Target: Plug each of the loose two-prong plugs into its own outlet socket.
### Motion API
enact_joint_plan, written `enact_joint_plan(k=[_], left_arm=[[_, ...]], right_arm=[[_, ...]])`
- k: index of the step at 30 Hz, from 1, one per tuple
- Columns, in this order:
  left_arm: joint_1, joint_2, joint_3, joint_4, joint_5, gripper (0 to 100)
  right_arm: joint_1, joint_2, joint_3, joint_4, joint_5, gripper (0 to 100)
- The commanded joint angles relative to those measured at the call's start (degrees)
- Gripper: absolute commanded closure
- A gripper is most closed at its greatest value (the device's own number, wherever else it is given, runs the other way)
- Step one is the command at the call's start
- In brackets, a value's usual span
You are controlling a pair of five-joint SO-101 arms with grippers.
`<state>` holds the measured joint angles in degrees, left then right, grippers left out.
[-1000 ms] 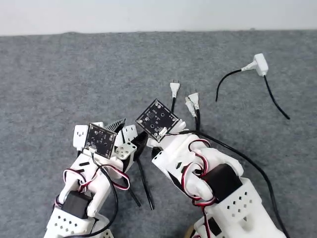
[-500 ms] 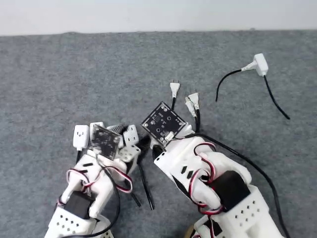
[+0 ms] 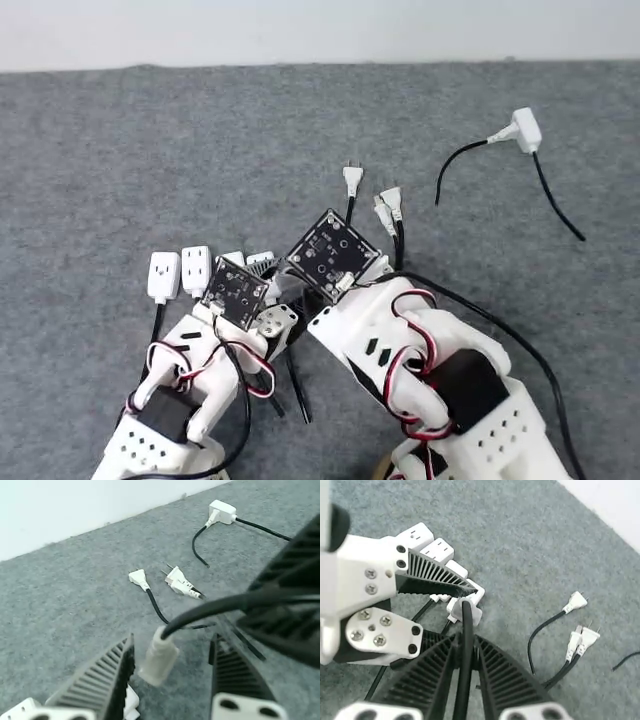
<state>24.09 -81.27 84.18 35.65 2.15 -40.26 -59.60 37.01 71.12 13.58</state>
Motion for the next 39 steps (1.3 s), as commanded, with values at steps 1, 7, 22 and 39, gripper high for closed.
enact_joint_plan(k=[1,7,22,39], left_arm=[[-0.62,-0.44,-1.45,-1.58,-0.79,76],[-0.79,-0.44,-1.54,-1.58,-0.79,76],[-15.82,-0.79,-4.53,-0.88,7.12,76],[-16.0,-0.79,-4.26,-1.05,5.71,76]], right_arm=[[0.22,-0.84,0.26,-0.66,0.62,99.1],[0.31,-0.84,0.79,-0.66,0.62,99.1],[3.47,-0.4,0.0,-1.71,2.2,99.1],[3.12,18.33,-11.34,-2.33,1.76,99.1]])
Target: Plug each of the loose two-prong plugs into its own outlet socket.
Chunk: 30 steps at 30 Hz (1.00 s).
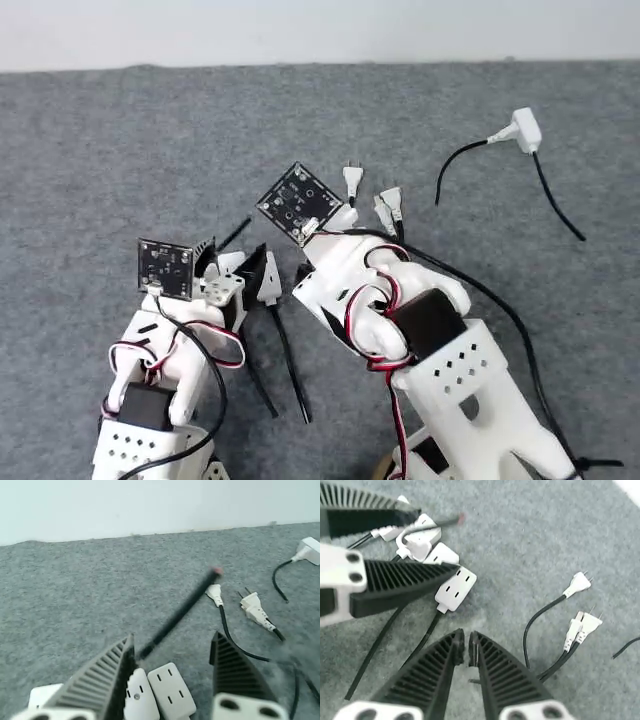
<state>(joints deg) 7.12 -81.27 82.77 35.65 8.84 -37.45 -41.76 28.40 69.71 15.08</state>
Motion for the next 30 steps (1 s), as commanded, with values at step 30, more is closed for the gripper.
enact_joint_plan(k=[30], left_arm=[[-7.56,-0.88,-4.88,-3.16,-2.37,76]], right_arm=[[-5.14,14.46,14.15,-31.52,0.18,80.4]])
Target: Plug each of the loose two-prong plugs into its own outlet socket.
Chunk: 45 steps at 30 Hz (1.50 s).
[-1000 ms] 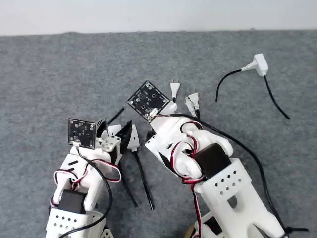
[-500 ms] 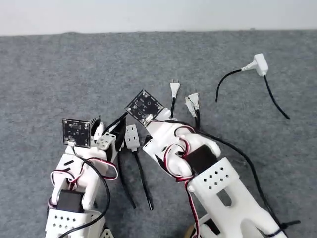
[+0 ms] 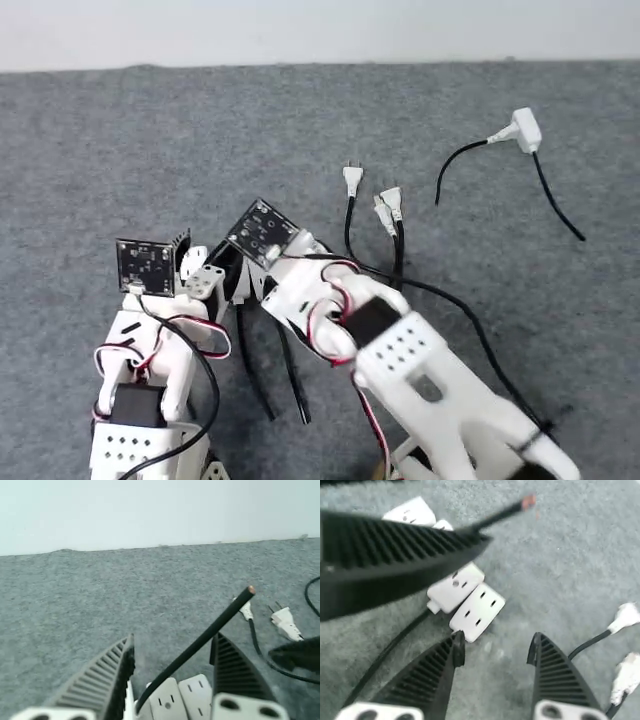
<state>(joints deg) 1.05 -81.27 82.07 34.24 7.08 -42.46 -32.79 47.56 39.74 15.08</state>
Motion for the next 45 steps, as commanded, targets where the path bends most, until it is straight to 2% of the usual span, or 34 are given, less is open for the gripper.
enact_joint_plan(k=[1,9,17,28,33,45], left_arm=[[-2.02,-0.88,-4.18,-1.85,-0.7,76],[-5.19,-0.79,-3.82,-3.6,-0.97,76],[-8.62,-0.88,-4.7,-3.43,-8.88,76],[-15.38,-0.88,-6.81,-1.05,-12.22,76],[-18.81,-0.88,-6.55,-0.97,-12.4,76],[-25.32,-0.88,-8.4,2.11,-12.22,76]], right_arm=[[-0.22,7.43,-7.12,-0.57,0.18,80.4],[-0.04,16.75,-15.21,1.1,0.26,74.5],[-0.4,23.78,-21.45,1.19,0.7,74.4],[-2.51,39.87,-35.52,1.63,0.7,74.3],[-4.18,47.69,-40.88,1.71,0.79,74.4],[-7.16,54.02,-48.26,1.71,0.79,74.5]])
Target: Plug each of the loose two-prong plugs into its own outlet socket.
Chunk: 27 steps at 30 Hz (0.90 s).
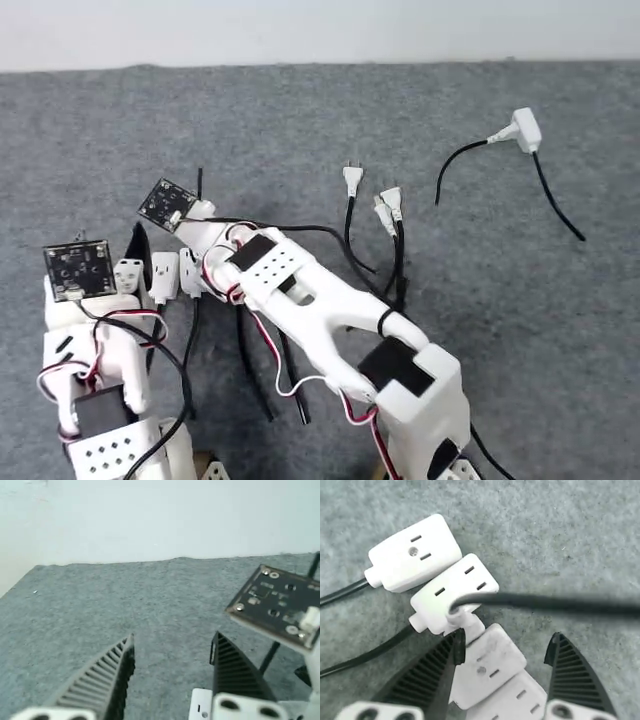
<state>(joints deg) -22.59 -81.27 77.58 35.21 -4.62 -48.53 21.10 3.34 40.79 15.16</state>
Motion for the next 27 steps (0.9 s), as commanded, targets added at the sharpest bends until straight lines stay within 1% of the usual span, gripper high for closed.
enact_joint_plan(k=[1,5,11,16,24,27], left_arm=[[-2.11,-0.88,-4.53,1.93,-0.53,76],[-2.55,-0.88,-7.25,5.71,-0.53,76],[-3.87,-0.88,-11.47,11.34,-0.62,76],[-5.54,-0.88,-14.02,14.77,-0.62,76],[-6.86,-0.88,-14.2,15.74,-0.62,76],[-6.86,-0.88,-14.29,15.65,-0.62,76]], right_arm=[[-1.27,0.48,-4.31,0.66,0.7,74.4],[-2.07,0.4,-4.31,1.19,0.7,74.5],[-3.12,0.4,-8.09,7.69,0.53,74.3],[-4.35,0.4,-8.88,8.57,0.26,74.3],[-4.88,1.01,-8.88,7.16,0.88,74.3],[-4.88,1.01,-8.88,6.81,2.64,74.4]])
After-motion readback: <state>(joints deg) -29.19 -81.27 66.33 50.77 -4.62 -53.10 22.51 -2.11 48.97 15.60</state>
